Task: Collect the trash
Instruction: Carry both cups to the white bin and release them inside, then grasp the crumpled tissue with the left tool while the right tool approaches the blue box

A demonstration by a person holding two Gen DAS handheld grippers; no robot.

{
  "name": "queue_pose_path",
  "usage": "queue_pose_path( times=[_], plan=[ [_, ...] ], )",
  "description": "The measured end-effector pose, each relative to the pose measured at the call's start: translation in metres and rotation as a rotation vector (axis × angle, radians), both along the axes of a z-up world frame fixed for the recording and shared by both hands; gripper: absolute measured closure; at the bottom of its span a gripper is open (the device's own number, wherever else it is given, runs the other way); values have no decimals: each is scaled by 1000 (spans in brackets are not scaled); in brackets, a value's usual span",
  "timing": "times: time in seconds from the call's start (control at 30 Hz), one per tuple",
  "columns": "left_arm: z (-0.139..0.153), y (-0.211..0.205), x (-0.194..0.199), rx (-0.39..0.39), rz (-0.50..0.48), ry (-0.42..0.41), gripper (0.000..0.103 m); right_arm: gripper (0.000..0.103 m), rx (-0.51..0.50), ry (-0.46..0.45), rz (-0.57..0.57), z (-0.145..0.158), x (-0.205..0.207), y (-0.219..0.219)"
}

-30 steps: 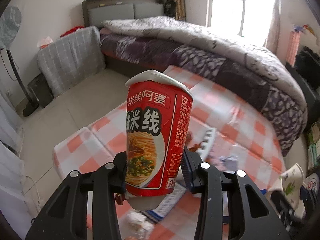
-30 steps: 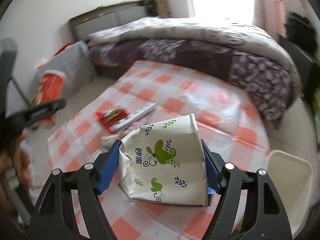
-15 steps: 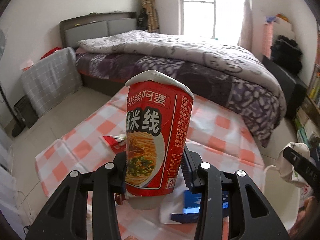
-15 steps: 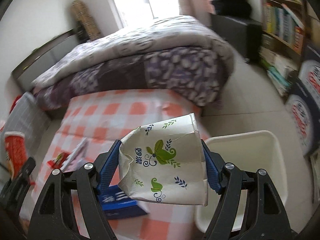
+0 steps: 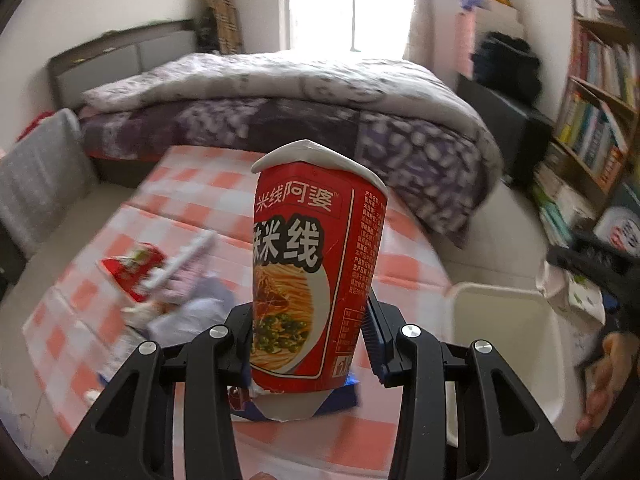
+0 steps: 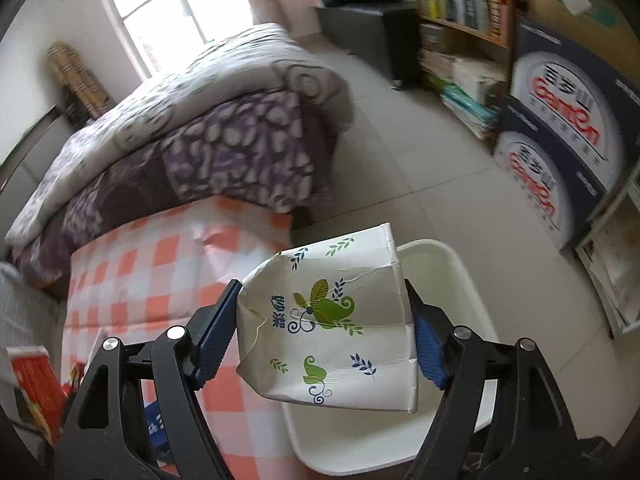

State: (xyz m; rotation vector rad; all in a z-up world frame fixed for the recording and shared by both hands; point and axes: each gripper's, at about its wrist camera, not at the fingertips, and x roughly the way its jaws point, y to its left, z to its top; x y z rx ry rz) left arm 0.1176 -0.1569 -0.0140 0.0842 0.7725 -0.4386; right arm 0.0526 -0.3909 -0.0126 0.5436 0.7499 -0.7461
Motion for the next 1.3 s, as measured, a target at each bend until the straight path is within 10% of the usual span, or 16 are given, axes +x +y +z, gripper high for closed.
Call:
queue_pose_path(
  times=[0.7, 0.87, 1.3],
  plan=[
    [-40, -114, -52, 25, -315, 98, 58, 12, 15, -69, -178, 12, -55, -68],
    [-42, -123, -57, -19, -362, 132, 35, 12, 16, -76, -188, 13, -61, -75],
    [-37, -108, -56, 4, -331, 97, 27, 9, -7, -64, -141, 12, -48, -56]
  ],
)
